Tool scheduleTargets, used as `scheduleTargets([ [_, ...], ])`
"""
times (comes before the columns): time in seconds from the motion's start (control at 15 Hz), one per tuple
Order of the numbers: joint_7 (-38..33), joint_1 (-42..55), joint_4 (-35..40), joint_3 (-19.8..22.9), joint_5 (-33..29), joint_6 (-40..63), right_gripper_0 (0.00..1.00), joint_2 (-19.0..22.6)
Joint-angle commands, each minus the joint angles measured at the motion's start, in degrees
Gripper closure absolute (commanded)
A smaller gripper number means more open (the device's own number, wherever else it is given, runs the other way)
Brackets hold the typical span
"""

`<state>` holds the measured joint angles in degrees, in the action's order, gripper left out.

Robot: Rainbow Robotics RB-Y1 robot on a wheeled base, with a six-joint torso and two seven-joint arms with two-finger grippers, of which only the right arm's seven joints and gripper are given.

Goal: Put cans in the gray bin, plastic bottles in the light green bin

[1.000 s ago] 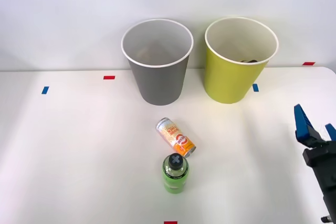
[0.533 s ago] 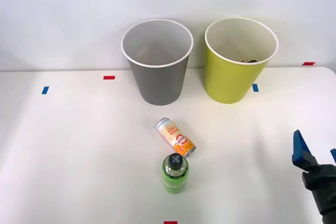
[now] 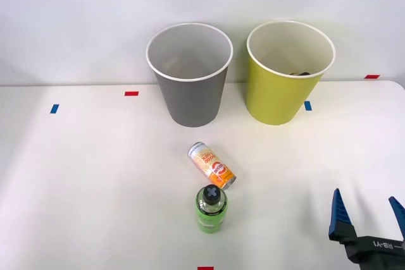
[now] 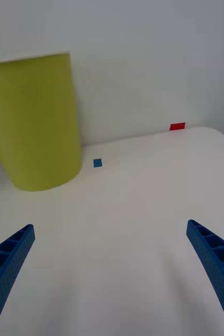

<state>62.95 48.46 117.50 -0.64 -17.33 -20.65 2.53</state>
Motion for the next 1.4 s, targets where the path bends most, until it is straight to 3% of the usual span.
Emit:
scheduleTargets([
  [0.07, 9.38, 1.46, -0.34, -2.61, -0.25, -0.36, 0.00, 1.08],
  [0.27, 14.66, 2.78, -0.26, -5.69, -0.17, -0.44, 0.00, 3.36],
  [0.47, 15.27, 3.49, -1.58, -7.09, -0.17, -0.88, 0.00, 4.50],
  [0.73, 15.62, 3.49, -7.90, -7.18, 0.71, -10.90, 0.00, 4.68],
  [1.0, 16.77, 5.33, -7.90, -11.49, 1.77, -16.62, 0.00, 7.23],
  [1.4, 18.79, 7.79, -7.90, -12.45, 5.81, -18.72, 0.00, 6.35],
])
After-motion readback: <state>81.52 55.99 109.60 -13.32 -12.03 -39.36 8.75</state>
